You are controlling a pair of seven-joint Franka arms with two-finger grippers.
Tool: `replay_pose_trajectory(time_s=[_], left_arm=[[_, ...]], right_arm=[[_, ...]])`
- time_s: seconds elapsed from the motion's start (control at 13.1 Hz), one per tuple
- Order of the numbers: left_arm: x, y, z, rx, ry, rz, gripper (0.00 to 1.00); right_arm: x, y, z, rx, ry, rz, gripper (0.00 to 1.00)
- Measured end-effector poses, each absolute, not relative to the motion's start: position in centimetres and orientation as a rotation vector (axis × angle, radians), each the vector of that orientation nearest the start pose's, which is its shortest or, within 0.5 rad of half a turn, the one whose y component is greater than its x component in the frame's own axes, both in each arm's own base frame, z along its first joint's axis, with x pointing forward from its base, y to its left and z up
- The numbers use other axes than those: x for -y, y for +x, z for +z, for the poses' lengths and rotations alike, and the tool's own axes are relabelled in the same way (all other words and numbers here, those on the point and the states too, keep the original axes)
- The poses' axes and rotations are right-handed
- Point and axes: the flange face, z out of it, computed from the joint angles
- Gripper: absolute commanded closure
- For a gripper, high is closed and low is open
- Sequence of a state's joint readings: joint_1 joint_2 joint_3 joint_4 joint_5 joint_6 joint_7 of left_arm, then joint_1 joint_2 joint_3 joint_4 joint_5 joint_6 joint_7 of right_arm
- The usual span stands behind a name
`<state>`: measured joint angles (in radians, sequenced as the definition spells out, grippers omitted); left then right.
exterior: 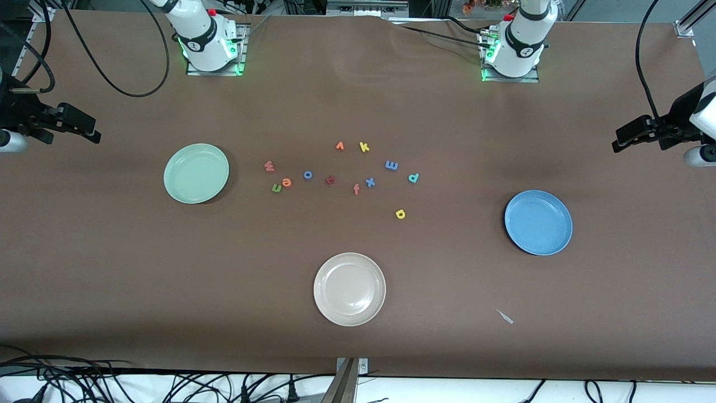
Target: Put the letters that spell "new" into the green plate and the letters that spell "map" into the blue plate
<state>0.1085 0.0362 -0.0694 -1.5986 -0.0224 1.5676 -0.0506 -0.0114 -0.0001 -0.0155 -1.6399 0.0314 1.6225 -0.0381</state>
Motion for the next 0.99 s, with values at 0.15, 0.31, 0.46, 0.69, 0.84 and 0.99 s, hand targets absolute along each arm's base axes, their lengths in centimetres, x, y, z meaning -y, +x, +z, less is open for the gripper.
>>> replay_pose_trajectory(time_s=[0.15,0.31,0.46,0.69,0.84,0.99], left_arm=[[-2.0,56.5,58.9,0.143,-3.162,0.101,0.00],[-2.0,56.9,58.3,0.142,-3.163,0.098,0.00],[-1.9,57.7,56.8,0.137,-3.164,0.127,0.00],[-0.2,59.2,53.6,0.089,-3.165,0.186,0.00],[1.2,59.9,51.9,0.053,-3.164,0.223,0.00],[2.9,60.3,50.5,0.006,-3.160,0.259,0.00]], right_arm=[[1.2,55.7,59.6,0.014,-3.110,0.025,0.00],[1.2,55.7,59.6,0.014,-3.110,0.026,0.00],[1.2,55.7,59.6,0.014,-3.110,0.026,0.00],[1.2,55.7,59.6,0.014,-3.110,0.028,0.00],[1.2,55.7,59.6,0.013,-3.110,0.028,0.00],[1.2,55.7,59.6,0.013,-3.109,0.028,0.00]])
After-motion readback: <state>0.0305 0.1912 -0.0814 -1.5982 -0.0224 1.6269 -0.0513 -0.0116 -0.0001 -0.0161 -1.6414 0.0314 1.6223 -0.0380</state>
